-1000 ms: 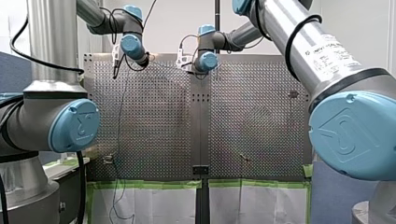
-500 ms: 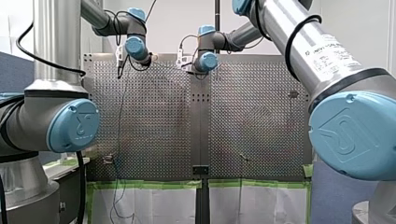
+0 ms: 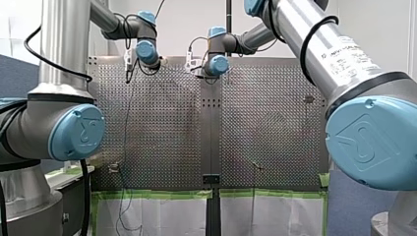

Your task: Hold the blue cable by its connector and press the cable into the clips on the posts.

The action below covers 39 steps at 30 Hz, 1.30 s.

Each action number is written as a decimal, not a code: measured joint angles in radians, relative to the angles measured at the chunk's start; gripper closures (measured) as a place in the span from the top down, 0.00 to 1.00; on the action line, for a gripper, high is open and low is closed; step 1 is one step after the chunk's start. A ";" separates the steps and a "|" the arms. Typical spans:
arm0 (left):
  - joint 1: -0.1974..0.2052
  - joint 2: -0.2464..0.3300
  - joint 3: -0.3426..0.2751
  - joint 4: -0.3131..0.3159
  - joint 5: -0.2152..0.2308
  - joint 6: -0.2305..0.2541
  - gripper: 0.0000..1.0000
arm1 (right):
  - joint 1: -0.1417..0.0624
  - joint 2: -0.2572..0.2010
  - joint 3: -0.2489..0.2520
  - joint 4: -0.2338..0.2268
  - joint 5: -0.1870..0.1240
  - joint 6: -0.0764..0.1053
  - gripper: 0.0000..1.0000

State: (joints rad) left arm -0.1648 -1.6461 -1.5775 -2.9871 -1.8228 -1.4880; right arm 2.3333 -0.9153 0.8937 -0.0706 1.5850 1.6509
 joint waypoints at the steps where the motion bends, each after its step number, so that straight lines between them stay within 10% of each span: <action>1: -0.001 -0.007 0.004 -0.003 -0.001 0.001 1.00 | 0.000 0.000 0.000 0.000 0.000 0.000 0.00; 22: -0.007 -0.039 0.036 0.012 -0.052 -0.024 1.00 | -0.004 0.001 0.000 0.001 -0.002 -0.001 0.00; 24: -0.008 -0.039 0.036 0.017 -0.057 -0.027 0.90 | -0.005 0.001 0.000 0.001 -0.002 -0.001 0.00; 26: -0.009 -0.039 0.035 0.021 -0.062 -0.027 0.14 | -0.005 0.001 0.000 0.002 -0.002 -0.001 0.00; 28: -0.010 -0.038 0.035 0.024 -0.074 -0.026 0.00 | -0.005 0.002 0.000 0.002 -0.002 -0.001 0.00; 39: -0.012 -0.038 0.034 0.032 -0.091 -0.028 0.00 | -0.005 0.002 0.000 0.003 -0.002 -0.002 0.00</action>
State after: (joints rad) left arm -0.1767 -1.6845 -1.5440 -2.9548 -1.9140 -1.5155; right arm 2.3278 -0.9138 0.8938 -0.0673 1.5833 1.6493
